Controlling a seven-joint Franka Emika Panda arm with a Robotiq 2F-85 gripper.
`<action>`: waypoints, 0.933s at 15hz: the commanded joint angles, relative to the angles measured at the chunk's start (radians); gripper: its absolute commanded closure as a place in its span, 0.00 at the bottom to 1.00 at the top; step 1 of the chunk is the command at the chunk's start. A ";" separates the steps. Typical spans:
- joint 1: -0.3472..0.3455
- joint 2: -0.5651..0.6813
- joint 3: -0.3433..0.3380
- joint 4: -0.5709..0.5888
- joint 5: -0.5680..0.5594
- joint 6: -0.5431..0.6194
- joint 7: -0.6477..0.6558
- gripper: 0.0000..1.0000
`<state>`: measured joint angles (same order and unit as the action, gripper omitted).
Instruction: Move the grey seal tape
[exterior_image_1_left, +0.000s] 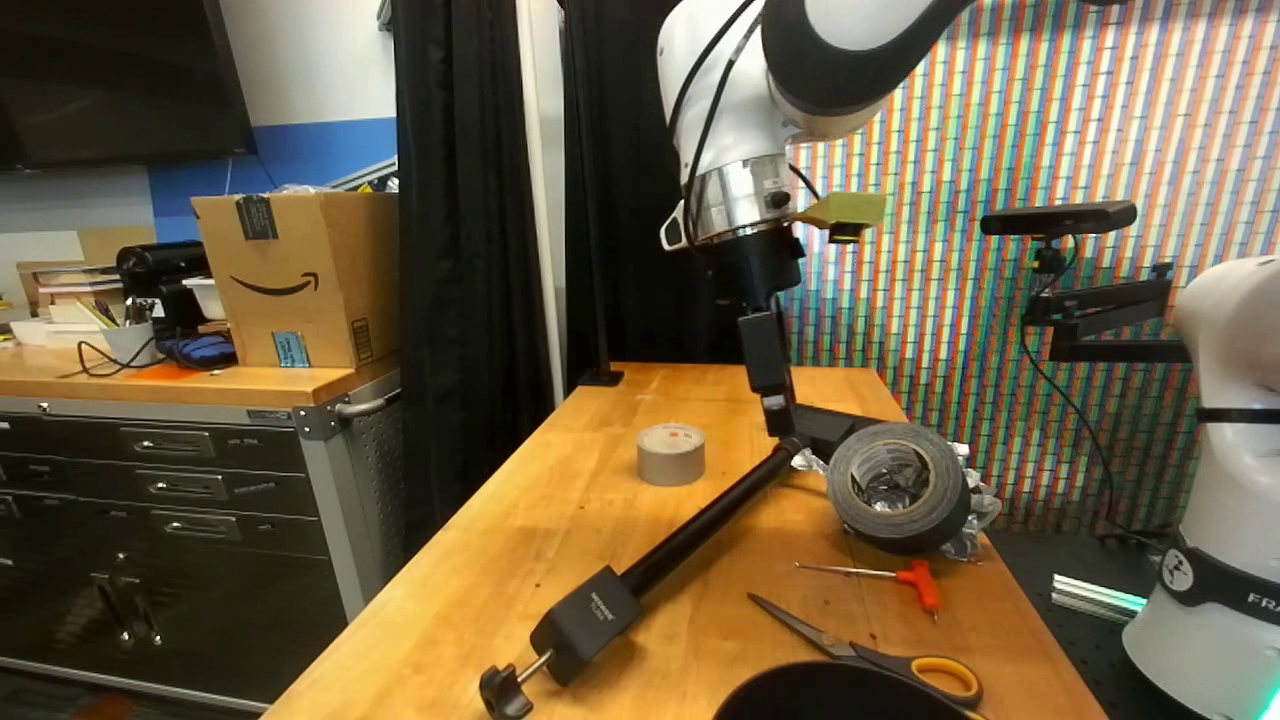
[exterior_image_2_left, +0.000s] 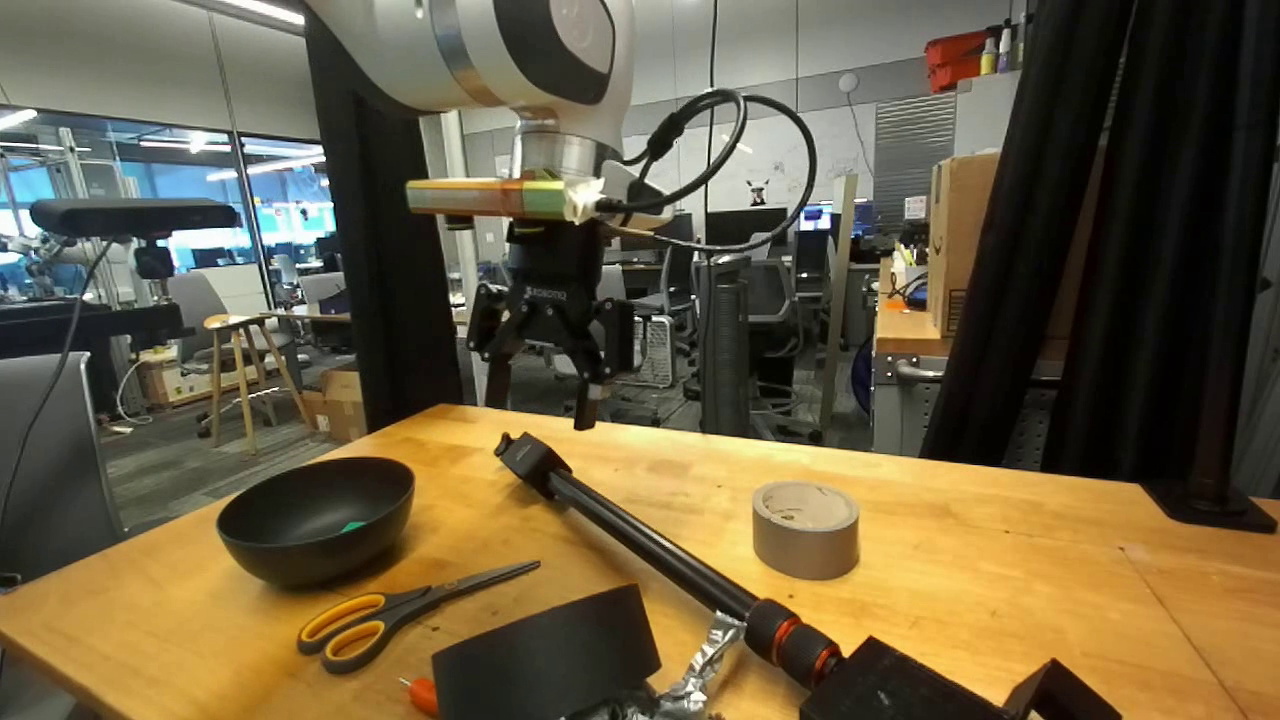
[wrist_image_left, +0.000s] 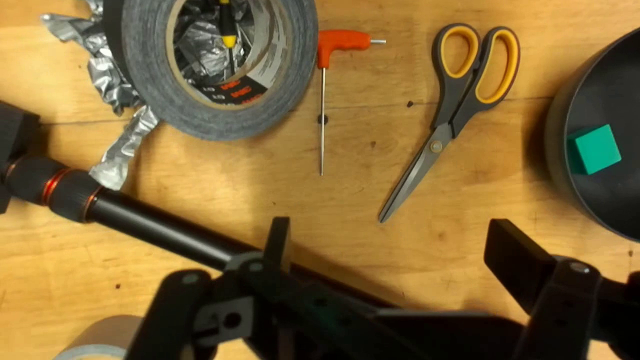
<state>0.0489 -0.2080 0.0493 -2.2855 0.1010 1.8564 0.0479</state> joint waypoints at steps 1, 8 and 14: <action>-0.015 0.134 -0.021 0.154 -0.021 -0.024 -0.058 0.00; -0.060 0.252 -0.065 0.288 -0.043 -0.031 -0.166 0.00; -0.096 0.303 -0.092 0.335 -0.053 -0.024 -0.222 0.00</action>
<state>-0.0353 0.0583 -0.0332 -2.0046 0.0650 1.8548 -0.1418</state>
